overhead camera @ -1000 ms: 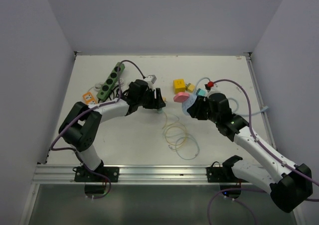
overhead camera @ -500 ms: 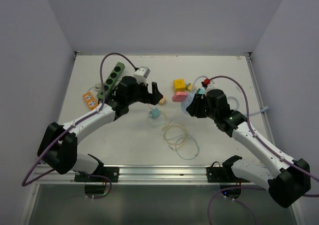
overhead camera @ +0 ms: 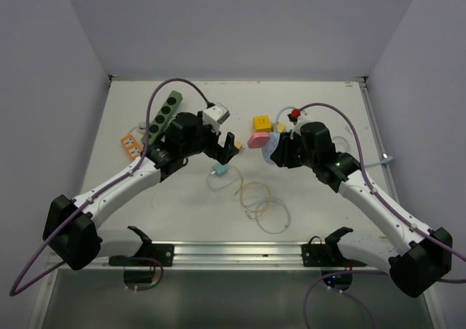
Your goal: Pull the plug off the socket
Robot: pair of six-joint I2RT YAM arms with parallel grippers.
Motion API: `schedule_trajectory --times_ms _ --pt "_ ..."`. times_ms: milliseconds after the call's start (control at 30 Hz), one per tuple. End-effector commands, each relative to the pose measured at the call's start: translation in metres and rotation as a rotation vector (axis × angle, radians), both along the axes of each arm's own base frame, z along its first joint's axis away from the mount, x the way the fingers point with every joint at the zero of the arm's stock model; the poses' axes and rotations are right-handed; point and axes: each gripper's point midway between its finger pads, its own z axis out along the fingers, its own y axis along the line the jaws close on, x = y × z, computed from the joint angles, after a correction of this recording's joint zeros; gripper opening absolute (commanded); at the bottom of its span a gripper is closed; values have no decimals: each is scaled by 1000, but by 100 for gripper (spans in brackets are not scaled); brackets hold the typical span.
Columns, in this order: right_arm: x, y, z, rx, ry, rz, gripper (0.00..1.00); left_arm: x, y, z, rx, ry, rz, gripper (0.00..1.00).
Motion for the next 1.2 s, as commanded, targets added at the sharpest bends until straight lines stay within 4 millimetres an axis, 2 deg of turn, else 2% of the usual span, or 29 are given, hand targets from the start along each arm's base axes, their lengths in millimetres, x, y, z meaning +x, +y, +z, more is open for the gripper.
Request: schedule_trajectory --times_ms 0,133,300,667,800,967,1100,1167 --pt "6 18 39 38 -100 110 0 -13 -22 33 48 -118 -99 98" --pt "4 20 42 18 -107 155 0 -20 -41 40 60 -125 -143 94" --pt "1 23 44 25 -111 189 0 -19 -50 46 52 -129 -160 89" --pt "-7 34 46 23 -123 254 0 -14 -74 27 80 -70 -211 82" --pt "-11 39 45 22 -121 274 0 -15 -81 28 72 -69 -232 70" --pt "-11 41 46 28 -119 269 0 -21 -87 16 94 -41 -252 59" --pt "-10 41 45 28 -121 266 0 -24 -84 8 123 -45 -270 54" --pt "-10 41 45 28 -121 266 0 -25 -83 5 130 -39 -272 48"
